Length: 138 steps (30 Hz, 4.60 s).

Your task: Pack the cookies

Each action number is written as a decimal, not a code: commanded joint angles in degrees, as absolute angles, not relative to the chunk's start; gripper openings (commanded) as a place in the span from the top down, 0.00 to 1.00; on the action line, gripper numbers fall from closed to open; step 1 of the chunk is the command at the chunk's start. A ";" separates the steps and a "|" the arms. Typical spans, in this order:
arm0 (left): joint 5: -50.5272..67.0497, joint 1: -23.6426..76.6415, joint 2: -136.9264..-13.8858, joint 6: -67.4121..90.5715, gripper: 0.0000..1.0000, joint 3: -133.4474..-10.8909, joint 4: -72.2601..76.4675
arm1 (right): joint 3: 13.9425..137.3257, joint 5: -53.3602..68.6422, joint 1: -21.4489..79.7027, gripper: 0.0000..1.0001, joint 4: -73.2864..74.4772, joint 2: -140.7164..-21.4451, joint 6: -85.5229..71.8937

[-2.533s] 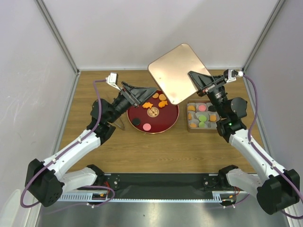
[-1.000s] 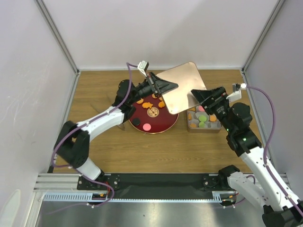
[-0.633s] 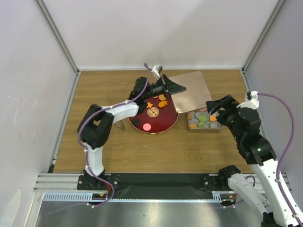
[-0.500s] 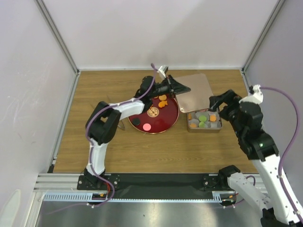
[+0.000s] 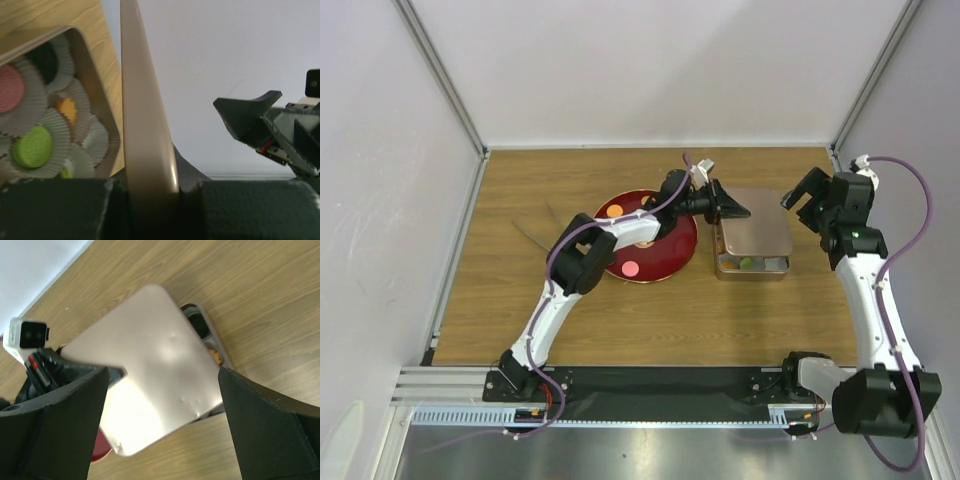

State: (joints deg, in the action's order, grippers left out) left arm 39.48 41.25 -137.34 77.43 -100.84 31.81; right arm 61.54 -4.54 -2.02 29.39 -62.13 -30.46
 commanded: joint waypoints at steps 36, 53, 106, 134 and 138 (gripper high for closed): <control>46.23 42.28 -145.55 79.89 0.98 -108.46 31.82 | 48.78 1.14 -8.35 0.02 12.83 -74.62 -28.56; 44.74 41.57 -145.90 82.18 0.87 -107.40 33.40 | 48.08 2.29 -8.44 0.03 10.90 -78.48 -28.21; 45.79 36.39 -137.38 78.49 0.56 -93.34 35.33 | 46.14 2.64 -8.44 0.05 8.00 -83.32 -27.42; 46.58 34.01 -133.42 73.92 0.52 -86.40 33.58 | 46.49 1.50 -6.68 0.06 8.35 -83.67 -28.04; 46.41 33.93 -132.89 72.95 0.51 -86.13 32.87 | 46.67 1.23 -6.50 0.06 8.53 -83.76 -27.86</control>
